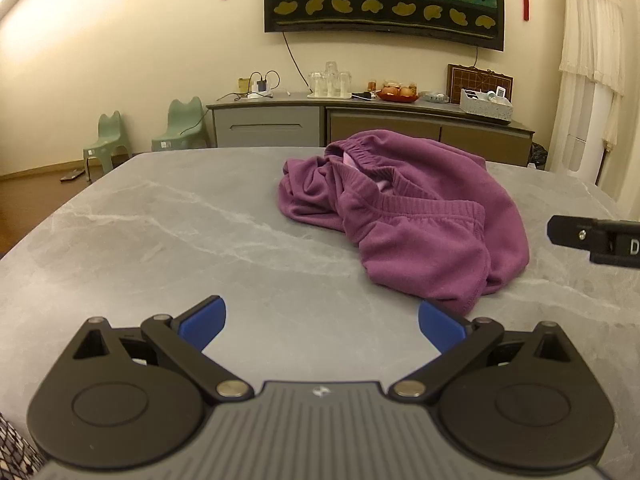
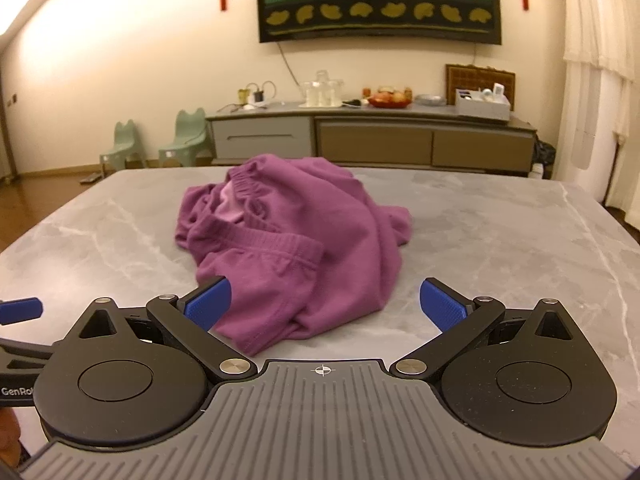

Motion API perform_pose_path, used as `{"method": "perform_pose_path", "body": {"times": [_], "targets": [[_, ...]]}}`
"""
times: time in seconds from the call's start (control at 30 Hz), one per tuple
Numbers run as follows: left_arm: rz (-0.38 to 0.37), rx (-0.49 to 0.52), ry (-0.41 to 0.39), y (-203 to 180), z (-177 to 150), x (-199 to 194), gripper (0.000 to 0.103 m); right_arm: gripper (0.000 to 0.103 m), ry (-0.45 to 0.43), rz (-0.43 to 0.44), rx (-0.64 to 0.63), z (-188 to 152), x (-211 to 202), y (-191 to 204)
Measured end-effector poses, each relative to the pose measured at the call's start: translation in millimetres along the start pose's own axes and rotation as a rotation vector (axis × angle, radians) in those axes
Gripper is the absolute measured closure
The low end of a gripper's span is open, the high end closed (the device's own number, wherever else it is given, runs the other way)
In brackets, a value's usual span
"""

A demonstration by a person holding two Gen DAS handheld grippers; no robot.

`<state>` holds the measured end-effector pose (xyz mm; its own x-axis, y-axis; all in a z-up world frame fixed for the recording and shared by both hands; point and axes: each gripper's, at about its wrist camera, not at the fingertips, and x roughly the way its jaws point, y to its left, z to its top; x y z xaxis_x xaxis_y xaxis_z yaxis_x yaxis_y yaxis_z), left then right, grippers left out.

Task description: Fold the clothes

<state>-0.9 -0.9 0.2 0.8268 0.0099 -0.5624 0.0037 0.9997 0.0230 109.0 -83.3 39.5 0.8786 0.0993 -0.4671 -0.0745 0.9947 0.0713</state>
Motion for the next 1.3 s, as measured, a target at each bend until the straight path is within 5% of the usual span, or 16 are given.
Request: {"method": "perform_pose_path", "body": {"times": [0.57, 1.1, 1.2, 1.3], "targets": [[-0.017, 0.082, 0.088, -19, -1, -4, 0.0, 0.001, 0.034, -0.009, -0.048, -1, 2, 6], [-0.048, 0.051, 0.116, -10, -2, -1, 0.0, 0.001, 0.045, -0.028, -0.063, -5, 9, 9], [-0.058, 0.051, 0.114, -10, -2, -2, 0.011, 0.003, 0.048, -0.013, -0.062, -6, 9, 8], [-0.06, 0.055, 0.112, -10, -2, -2, 0.05, 0.036, 0.064, 0.019, -0.048, -5, 10, 5]]}}
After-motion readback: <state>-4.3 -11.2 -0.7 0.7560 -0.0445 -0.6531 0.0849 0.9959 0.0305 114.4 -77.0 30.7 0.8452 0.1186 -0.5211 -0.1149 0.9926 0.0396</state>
